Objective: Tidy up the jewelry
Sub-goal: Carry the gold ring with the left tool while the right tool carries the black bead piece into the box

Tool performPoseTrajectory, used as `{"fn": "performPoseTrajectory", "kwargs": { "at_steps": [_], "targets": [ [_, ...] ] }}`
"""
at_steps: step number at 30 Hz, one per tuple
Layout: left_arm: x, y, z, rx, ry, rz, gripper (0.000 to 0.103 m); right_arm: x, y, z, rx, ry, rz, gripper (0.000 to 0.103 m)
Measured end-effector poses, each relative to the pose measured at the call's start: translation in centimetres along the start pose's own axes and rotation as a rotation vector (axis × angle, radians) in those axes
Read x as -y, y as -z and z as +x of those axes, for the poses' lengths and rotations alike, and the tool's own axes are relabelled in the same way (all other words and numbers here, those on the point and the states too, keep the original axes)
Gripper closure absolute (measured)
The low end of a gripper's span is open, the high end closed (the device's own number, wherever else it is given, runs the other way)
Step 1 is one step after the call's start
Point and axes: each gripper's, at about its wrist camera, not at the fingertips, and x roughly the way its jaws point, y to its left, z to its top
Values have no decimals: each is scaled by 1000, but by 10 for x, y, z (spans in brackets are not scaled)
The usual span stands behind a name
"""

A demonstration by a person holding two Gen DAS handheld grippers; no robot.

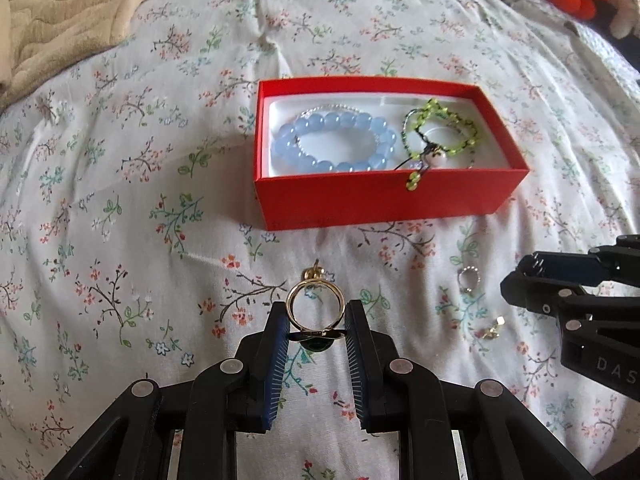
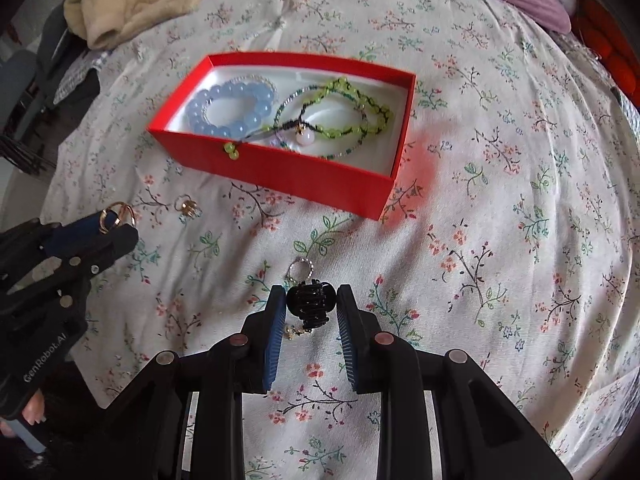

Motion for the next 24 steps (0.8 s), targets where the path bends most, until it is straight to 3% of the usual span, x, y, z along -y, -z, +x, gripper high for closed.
{"fn": "performPoseTrajectory", "kwargs": {
  "at_steps": [14, 24],
  "targets": [
    [-9, -29, -18, 94, 108, -70, 80, 9, -21, -29, 107, -76, 62, 75],
    [-5, -58, 10, 103, 132, -76, 80, 16, -50, -23, 130, -94, 109, 75]
  ]
}}
